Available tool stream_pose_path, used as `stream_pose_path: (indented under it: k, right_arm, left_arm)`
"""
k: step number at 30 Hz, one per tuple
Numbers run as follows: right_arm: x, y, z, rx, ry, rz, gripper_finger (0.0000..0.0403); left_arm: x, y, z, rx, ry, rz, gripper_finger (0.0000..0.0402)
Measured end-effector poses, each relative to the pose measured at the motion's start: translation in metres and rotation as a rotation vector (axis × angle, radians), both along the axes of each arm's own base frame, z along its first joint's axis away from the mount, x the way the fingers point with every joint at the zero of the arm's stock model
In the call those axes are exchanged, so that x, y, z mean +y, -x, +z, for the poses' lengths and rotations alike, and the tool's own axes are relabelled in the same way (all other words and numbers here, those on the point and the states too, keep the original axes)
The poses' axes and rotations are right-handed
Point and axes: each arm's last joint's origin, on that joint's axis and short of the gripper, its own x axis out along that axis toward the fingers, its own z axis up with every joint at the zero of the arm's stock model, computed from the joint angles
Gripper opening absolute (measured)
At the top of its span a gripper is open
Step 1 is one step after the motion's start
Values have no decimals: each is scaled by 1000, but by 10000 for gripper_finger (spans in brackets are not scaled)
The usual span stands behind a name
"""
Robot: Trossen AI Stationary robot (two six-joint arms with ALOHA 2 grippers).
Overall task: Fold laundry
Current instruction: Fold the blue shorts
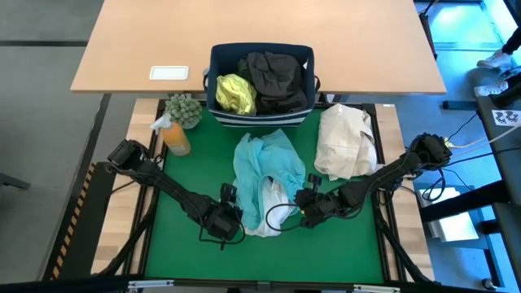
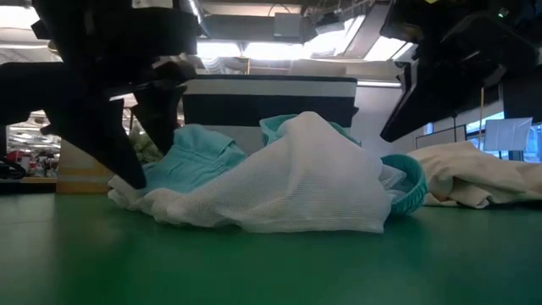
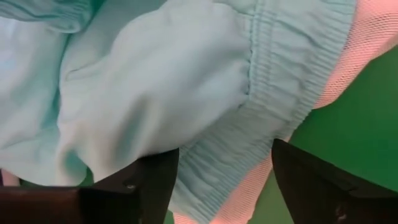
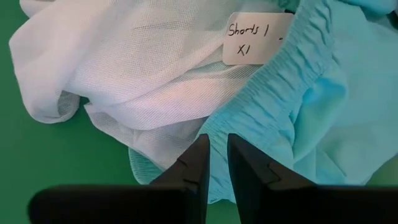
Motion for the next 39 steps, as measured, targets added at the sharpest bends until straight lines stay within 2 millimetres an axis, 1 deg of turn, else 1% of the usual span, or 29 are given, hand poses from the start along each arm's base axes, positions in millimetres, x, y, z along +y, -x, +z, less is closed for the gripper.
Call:
stream_pose_path:
  k: [4,13,18,24,27,30,34,37,38,39]
  right_arm:
    - [0,0,0,-1,1,-1,58]
    - [0,0,0,-1,3,1,58]
    - [0,0,0,0,6,3,58]
    - [0,1,0,14,22,22,58]
    - [0,0,0,16,30,32,58]
    - [0,0,1,15,35,42,58]
    - [2,-1,7,23,0,64,58]
    - [6,2,5,79,-80,128,58]
    - [8,4,3,99,-98,149,58]
    - [10,7,1,112,-102,161,58]
  left_arm:
    - [5,-2,0,0,-1,17,264]
    - [16,-10,-3,-1,1,48,265]
    - [18,-13,-6,1,11,42,265]
    - [17,-15,-13,30,33,36,243]
    - [16,-15,-17,40,28,36,219]
    - [17,-16,-20,38,11,39,181]
    - [17,-18,-20,19,-1,45,107]
    - [17,-18,-19,13,-7,50,40]
    - [17,-18,-19,12,-4,54,21]
    - [17,-18,-19,10,-2,60,12]
